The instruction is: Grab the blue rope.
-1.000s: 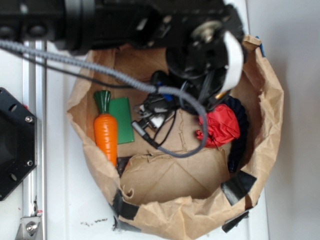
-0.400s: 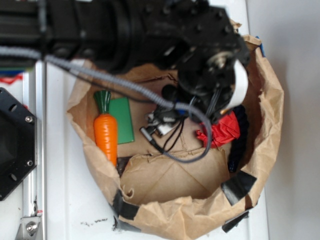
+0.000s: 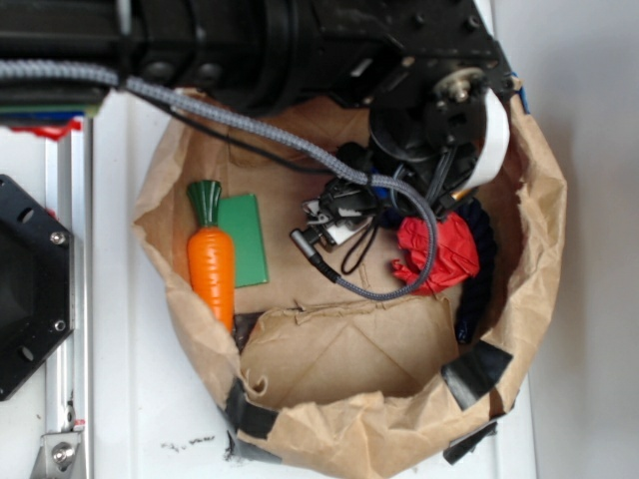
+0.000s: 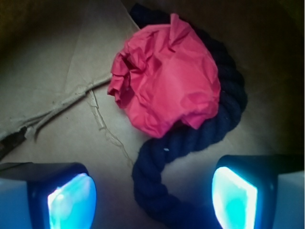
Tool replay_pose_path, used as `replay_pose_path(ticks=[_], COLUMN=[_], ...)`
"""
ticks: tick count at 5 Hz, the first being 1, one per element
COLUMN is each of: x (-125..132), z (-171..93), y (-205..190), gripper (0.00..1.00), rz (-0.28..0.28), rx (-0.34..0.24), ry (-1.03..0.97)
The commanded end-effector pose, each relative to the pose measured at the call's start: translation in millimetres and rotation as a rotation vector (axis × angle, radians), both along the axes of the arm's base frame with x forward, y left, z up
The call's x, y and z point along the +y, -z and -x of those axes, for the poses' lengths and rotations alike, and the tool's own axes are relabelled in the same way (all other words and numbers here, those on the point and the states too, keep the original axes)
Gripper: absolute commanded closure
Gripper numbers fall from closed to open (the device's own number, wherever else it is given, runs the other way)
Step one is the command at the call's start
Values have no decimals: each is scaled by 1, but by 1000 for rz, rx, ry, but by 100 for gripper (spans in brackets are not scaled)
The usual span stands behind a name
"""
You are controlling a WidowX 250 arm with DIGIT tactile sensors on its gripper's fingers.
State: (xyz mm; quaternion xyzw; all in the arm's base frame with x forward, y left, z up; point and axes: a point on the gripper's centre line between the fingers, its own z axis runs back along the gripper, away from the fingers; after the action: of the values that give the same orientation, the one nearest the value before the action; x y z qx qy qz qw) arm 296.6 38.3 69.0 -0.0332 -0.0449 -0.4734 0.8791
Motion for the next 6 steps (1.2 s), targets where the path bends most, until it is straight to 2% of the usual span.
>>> replay_pose_path(ticks=[1,2,3,4,5,6], x=[-5,-19,-28,-26,-14,-7], z=[-3,-1,-5,-6,-13,-16], y=[-8,8,38,41,38,34], gripper=[0,0,0,0,100,100], rz=[-29,-9,20,17,19,20], rx=[-45,-10,63,67,53,49], ry=[14,32,58,69,65,74])
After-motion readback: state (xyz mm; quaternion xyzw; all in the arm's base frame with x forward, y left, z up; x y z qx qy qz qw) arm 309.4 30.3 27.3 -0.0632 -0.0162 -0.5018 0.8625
